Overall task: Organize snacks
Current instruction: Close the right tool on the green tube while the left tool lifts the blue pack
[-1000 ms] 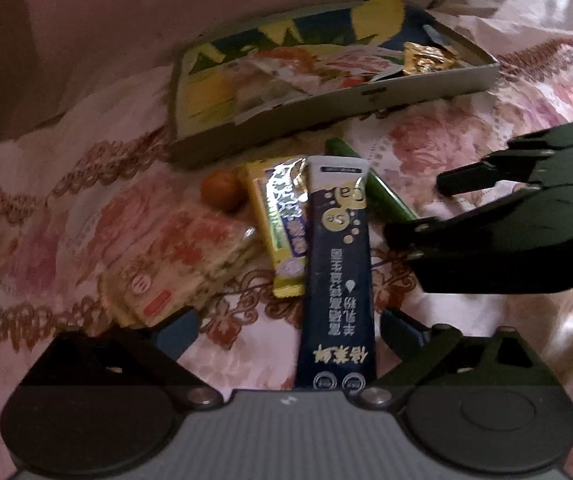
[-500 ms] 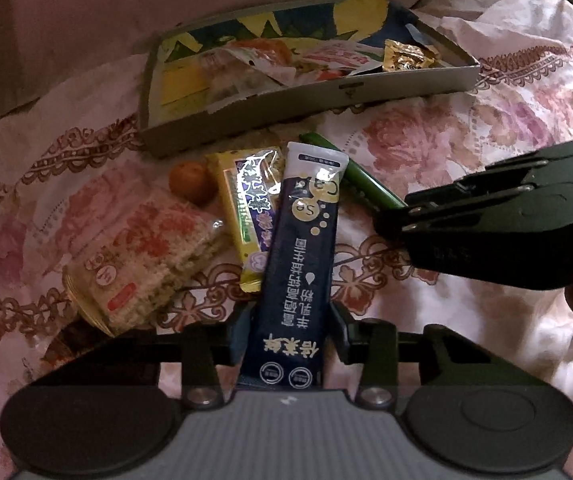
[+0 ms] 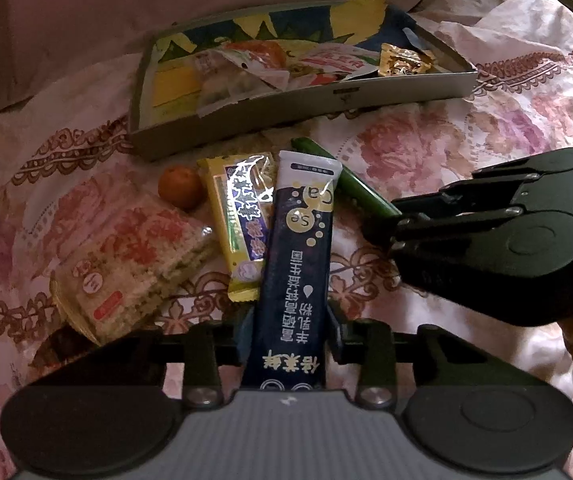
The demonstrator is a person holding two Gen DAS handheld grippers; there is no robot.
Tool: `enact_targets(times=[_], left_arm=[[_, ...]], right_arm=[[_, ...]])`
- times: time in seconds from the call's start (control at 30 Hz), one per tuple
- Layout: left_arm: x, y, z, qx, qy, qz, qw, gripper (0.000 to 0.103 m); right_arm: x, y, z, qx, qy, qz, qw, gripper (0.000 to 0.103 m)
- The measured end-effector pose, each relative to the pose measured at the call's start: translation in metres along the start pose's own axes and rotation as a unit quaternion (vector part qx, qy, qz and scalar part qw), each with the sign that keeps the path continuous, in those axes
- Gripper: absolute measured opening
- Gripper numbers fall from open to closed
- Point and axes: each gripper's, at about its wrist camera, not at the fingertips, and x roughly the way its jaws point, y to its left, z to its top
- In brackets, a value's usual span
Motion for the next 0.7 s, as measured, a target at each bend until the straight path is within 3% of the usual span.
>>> enact_targets(times=[0.33,0.7], left_arm=[[-0.019,0.002,0.000,-0.028,-0.025,-0.039,0.9985,0.036],[-0.041,0.002,0.002,-0.040,-0.095,-0.042,0.9938,0.036]], right_arm=[[-0.026,-0.016,-0.005,0.054,-0.001,-0.008,0.999,0.018],[-0.058,-0.025,-0.004,0.091,-0.053,-0.005,0.994,0.018]])
